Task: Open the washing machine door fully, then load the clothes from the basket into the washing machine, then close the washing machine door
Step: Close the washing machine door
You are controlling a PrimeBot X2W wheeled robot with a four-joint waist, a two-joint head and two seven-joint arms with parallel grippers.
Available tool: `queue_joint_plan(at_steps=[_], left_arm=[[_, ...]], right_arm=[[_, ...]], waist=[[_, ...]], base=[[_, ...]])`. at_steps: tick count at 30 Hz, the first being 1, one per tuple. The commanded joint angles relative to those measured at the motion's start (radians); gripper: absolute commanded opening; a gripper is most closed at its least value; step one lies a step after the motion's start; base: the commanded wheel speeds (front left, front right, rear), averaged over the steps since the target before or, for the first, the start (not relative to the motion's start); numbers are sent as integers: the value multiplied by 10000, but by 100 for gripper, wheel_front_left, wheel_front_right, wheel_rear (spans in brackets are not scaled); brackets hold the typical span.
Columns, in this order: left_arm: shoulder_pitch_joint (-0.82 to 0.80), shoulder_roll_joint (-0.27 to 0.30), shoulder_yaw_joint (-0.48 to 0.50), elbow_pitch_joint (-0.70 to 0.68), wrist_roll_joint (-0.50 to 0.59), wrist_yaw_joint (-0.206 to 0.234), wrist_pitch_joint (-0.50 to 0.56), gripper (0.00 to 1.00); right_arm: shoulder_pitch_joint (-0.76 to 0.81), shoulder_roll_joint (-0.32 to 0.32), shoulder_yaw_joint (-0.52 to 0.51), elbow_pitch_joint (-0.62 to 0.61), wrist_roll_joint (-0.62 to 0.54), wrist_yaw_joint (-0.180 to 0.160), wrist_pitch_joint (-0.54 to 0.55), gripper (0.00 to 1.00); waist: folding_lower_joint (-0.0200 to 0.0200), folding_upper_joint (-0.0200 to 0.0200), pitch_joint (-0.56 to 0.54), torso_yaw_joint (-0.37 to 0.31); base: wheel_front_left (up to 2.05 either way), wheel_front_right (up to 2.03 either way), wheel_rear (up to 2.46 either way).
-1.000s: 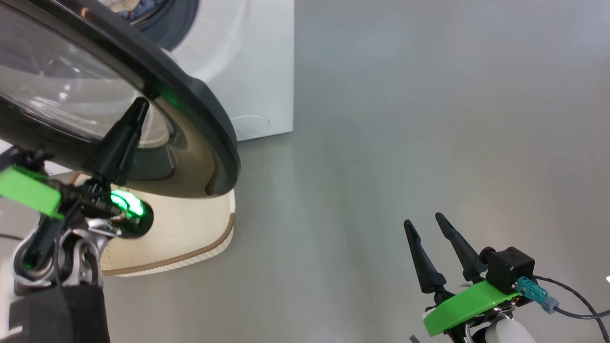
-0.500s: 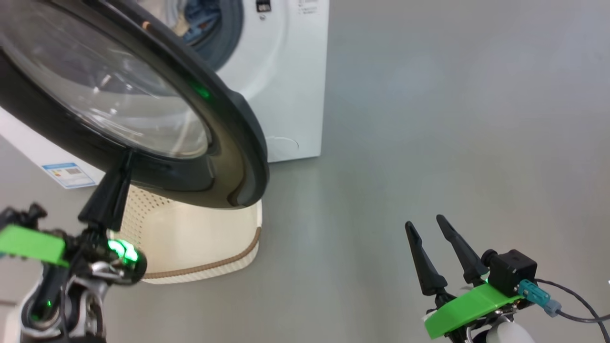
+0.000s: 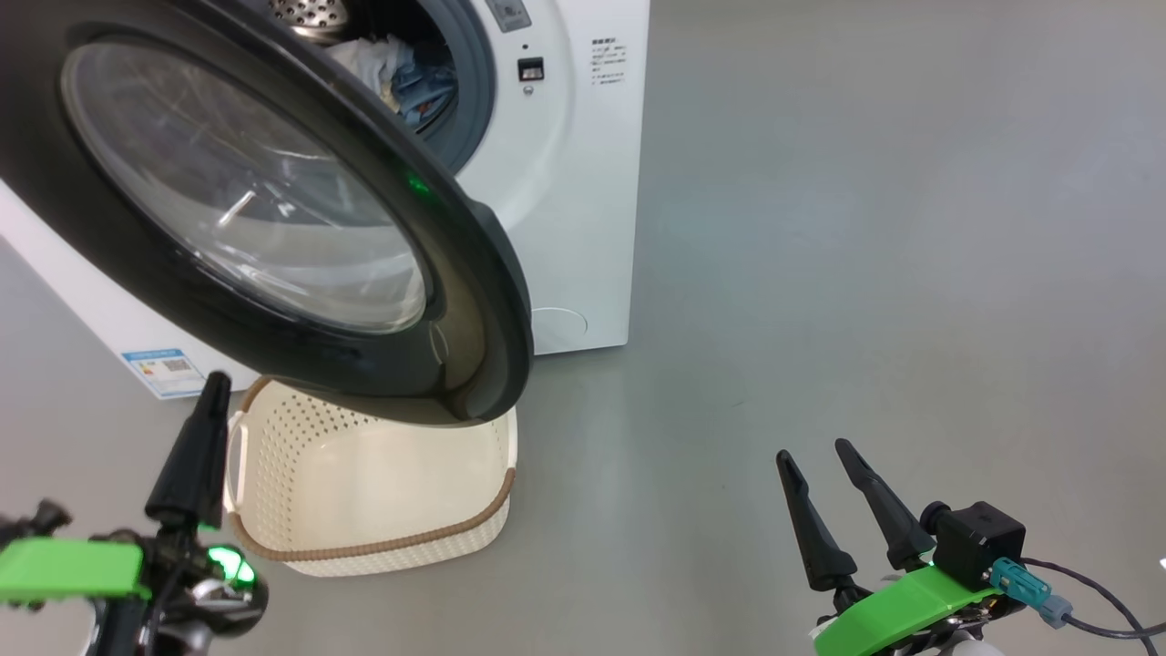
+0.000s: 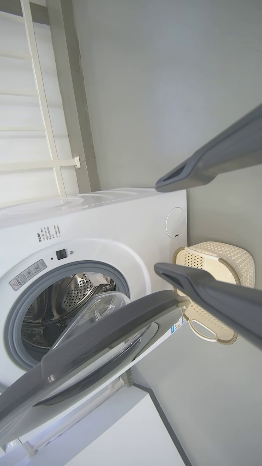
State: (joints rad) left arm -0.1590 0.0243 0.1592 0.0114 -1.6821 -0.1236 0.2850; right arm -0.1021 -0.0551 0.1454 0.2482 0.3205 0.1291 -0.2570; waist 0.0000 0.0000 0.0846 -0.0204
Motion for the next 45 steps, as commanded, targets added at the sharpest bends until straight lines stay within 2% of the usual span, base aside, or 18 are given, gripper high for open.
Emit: queue_joint_plan(at_steps=[1,3,4,5,6,12,15,18,25,26,27,29,33,40,45], left_arm=[[87,260,243,-466,145,-71,-312,0],[278,260,284,-743,574,-71,-833,0],[363,260,272,-899,918,-71,-1122,23],[445,260,237,-1077,1342,-71,-1487,79],[530,270,147,-1211,1736,-71,-1798,100],[763,857,-747,-1553,3221,-71,-3977,100],[864,1531,-1444,-1442,4150,-71,-5089,100],[937,2140,-1984,-1095,5742,-71,-5441,100],[1059,1528,-1038,-841,9705,-71,-5465,100],[1117,1466,-1013,-824,10154,-71,-5465,100],[1117,1466,-1013,-824,10154,-71,-5465,100],[1265,1386,-1008,-748,11415,-71,-5466,100],[1477,1409,-1252,-737,13060,-71,-5466,100],[1995,974,-1165,-614,14177,-71,-5467,100],[2220,784,-1035,-385,14377,-71,-5467,100]], right_arm=[[-40,49,236,-244,64,16,-48,100],[-16,49,215,-267,74,16,-48,100],[-6,49,206,-279,72,16,-48,100],[8,49,191,-288,67,16,-48,100],[22,49,181,-300,66,16,-48,100],[85,49,91,-347,25,16,-48,100],[79,49,92,-376,-2,16,-48,100],[61,49,110,-419,-22,16,-48,100],[57,49,37,-682,-98,16,-48,100],[60,49,32,-707,-103,16,-48,100],[60,49,32,-707,-103,16,-48,100],[69,49,-5,-784,-143,16,-48,100],[86,49,-75,-886,-197,16,-48,100],[164,49,-203,-1243,-403,16,-48,100],[239,49,-247,-1315,-513,16,-48,100]], waist=[[0,0,-54,-70],[0,0,-60,-108],[0,0,-62,-118],[0,0,-66,-122],[0,0,-64,-125],[0,0,-33,-74],[0,0,-20,-57],[0,0,-31,-49],[0,0,-4,-65],[0,0,-3,-76],[0,0,-3,-76],[0,0,13,-104],[0,0,25,-144],[0,0,-45,-212],[0,0,-150,-242]], base=[[0,0,0],[0,0,0],[0,0,0],[0,0,0],[0,0,0],[0,0,0],[0,0,0],[0,0,0],[0,0,0],[0,0,0],[0,0,0],[0,0,0],[0,0,0],[0,0,0],[0,0,0]])
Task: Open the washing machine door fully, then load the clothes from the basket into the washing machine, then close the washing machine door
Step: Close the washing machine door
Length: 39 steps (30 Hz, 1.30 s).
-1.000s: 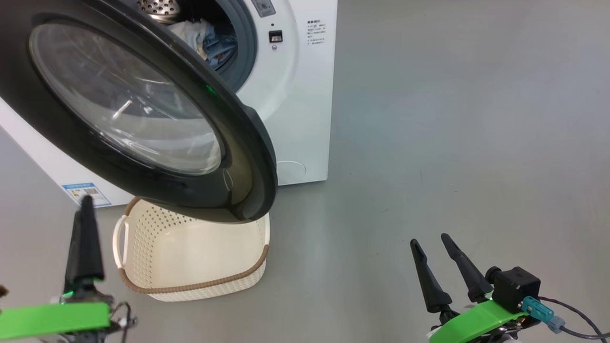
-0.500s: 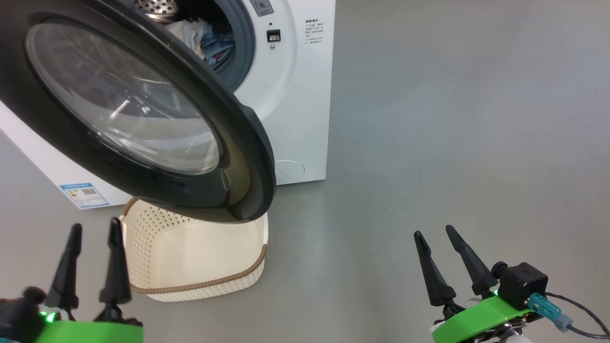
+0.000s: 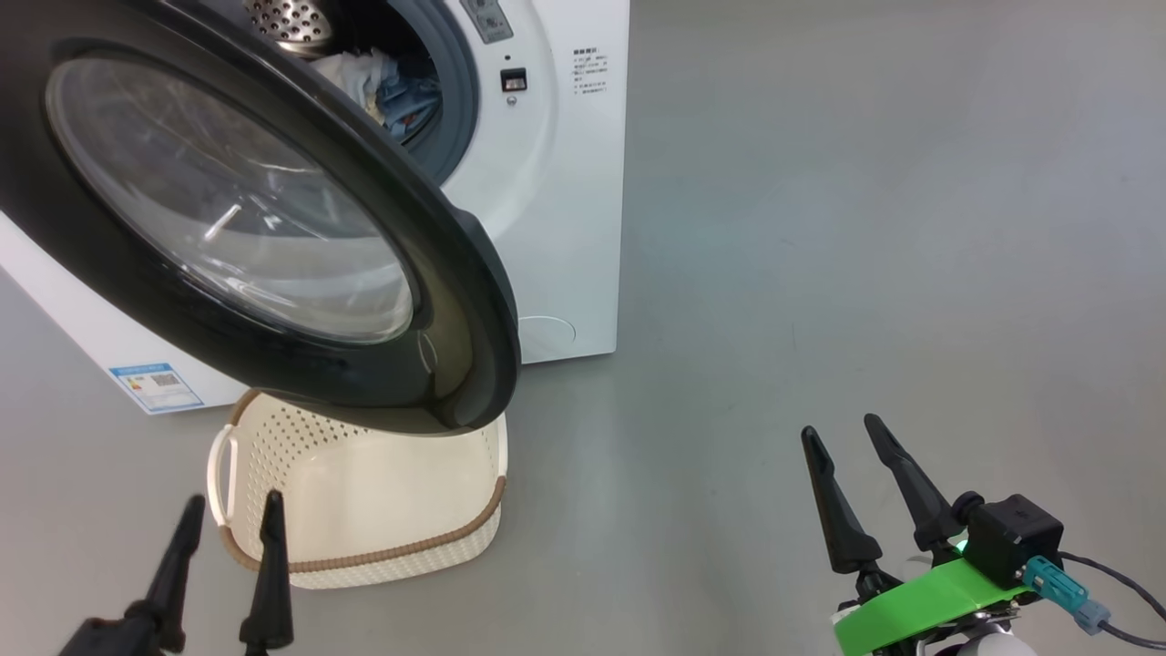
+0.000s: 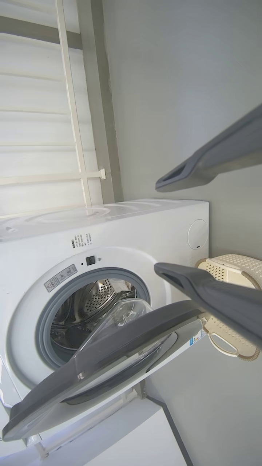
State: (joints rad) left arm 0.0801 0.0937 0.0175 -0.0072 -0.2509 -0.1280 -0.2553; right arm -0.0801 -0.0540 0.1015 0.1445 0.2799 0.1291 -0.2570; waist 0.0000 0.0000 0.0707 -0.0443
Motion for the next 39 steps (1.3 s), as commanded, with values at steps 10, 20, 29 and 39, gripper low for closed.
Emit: queue_joint_plan(at_steps=[10,20,29,39], left_arm=[[-155,-4,533,447,301,-27,-64,100],[-151,-44,538,499,176,-27,-64,100],[-113,-75,486,496,124,-27,-64,100],[-121,-48,484,485,42,-27,-64,100]], right_arm=[[118,38,181,-283,-165,16,-48,100],[144,38,142,-283,-218,16,-48,100],[156,38,127,-180,-242,16,-48,100],[147,38,104,-143,-189,16,-48,100]], waist=[[0,0,-153,-51],[0,0,-227,22],[0,0,-296,95],[0,0,-305,123]], base=[[0,0,0],[0,0,0],[0,0,0],[0,0,0]])
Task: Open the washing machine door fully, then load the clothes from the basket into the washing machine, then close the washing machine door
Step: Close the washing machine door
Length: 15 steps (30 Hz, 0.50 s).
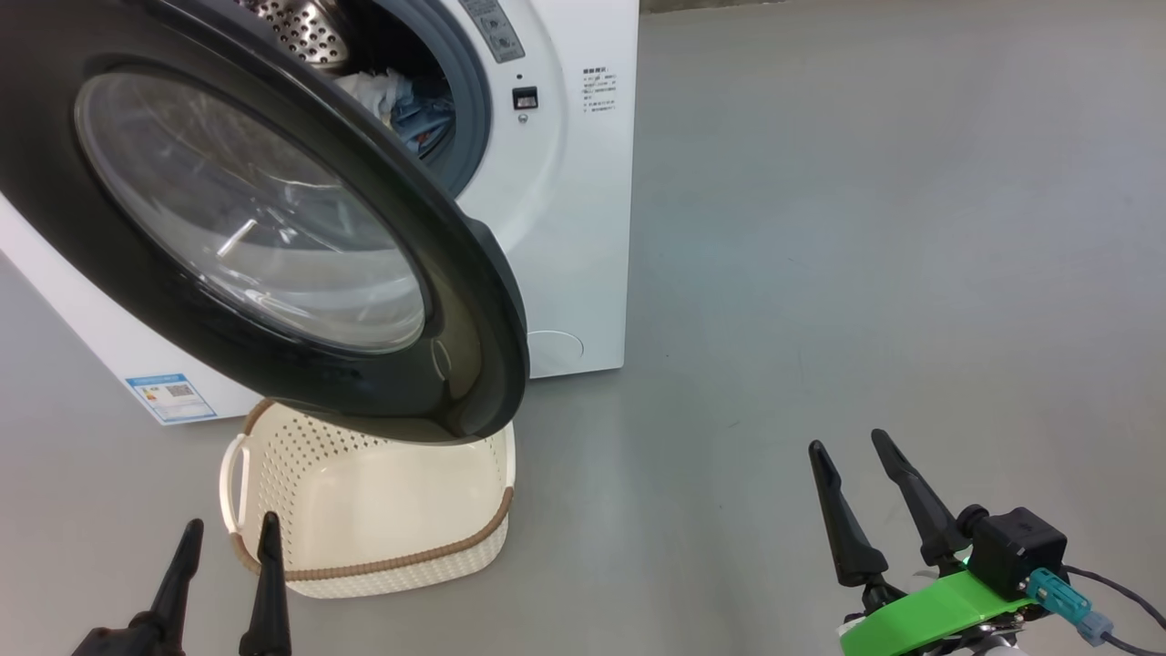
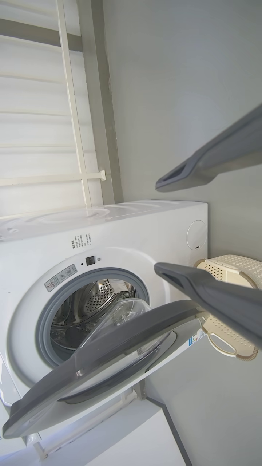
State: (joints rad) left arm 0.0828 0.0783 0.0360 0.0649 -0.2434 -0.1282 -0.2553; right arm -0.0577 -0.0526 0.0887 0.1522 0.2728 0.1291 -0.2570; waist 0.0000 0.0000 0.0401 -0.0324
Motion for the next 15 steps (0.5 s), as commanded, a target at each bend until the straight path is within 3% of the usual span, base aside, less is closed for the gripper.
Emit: queue_joint_plan(at_steps=[1,4,5,6,7,11,15], left_arm=[[-156,121,297,-234,-47,-25,-64,100],[-174,129,333,-294,-47,-25,-64,100],[-171,131,346,-304,-56,-25,-64,100],[-171,132,361,-312,-65,-25,-64,100],[-170,132,373,-322,-72,-25,-64,100],[-178,127,389,-336,-99,-25,-64,100],[-208,109,411,-408,-97,-25,-64,100]], right_arm=[[-77,24,192,-225,-109,16,-48,100],[-60,24,107,-188,-108,16,-48,100],[-49,24,86,-140,-96,16,-48,63],[-45,24,82,-80,-87,16,-48,11],[-48,24,45,-28,-63,16,-48,0],[-119,24,-150,-188,88,16,-48,0],[-341,24,-526,-1188,242,16,-48,0]], waist=[[0,0,3,13],[0,0,3,36],[0,0,4,42],[0,0,7,45],[0,0,9,44],[0,0,22,44],[0,0,108,48]], base=[[0,0,0],[0,0,0],[0,0,0],[0,0,0],[0,0,0],[0,0,0],[0,0,0]])
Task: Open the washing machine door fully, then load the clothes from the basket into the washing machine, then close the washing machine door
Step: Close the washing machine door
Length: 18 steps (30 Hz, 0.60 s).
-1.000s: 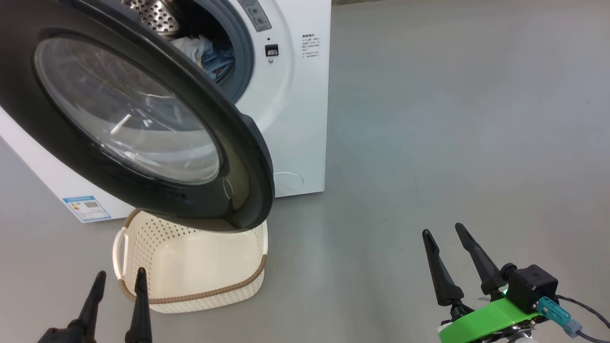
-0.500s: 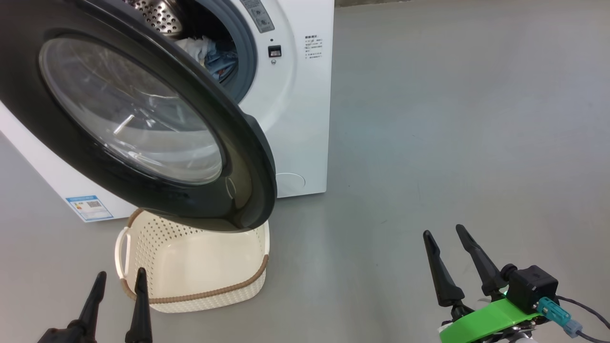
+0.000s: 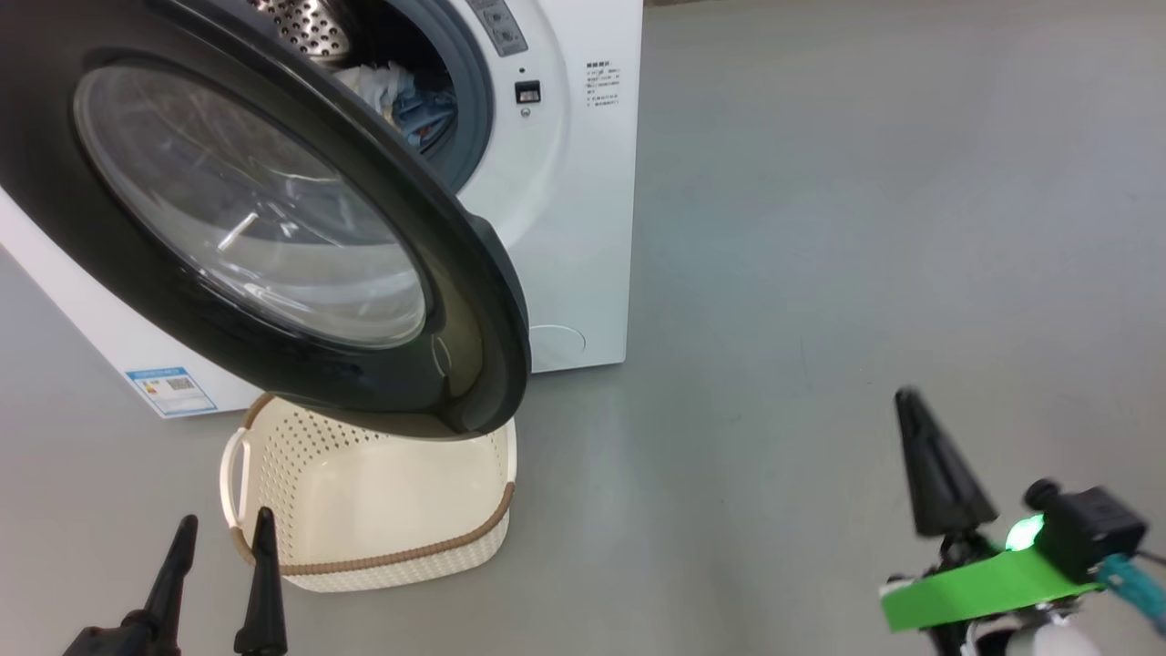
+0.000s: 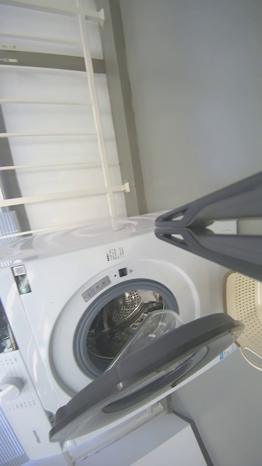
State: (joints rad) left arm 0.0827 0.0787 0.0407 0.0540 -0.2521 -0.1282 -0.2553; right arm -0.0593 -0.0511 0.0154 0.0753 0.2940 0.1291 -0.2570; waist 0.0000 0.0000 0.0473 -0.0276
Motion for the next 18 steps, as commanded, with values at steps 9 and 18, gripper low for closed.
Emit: queue_joint_plan(at_steps=[9,18], left_arm=[[-477,97,279,-381,-145,-25,-64,100],[-841,64,-63,-348,-276,-25,-65,100]], right_arm=[[-1417,7,1166,-3640,-402,16,-48,0],[-2415,-452,3222,-4026,-483,16,-48,0]], waist=[[0,0,526,248],[0,0,869,1009]], base=[[0,0,0],[0,0,0]])
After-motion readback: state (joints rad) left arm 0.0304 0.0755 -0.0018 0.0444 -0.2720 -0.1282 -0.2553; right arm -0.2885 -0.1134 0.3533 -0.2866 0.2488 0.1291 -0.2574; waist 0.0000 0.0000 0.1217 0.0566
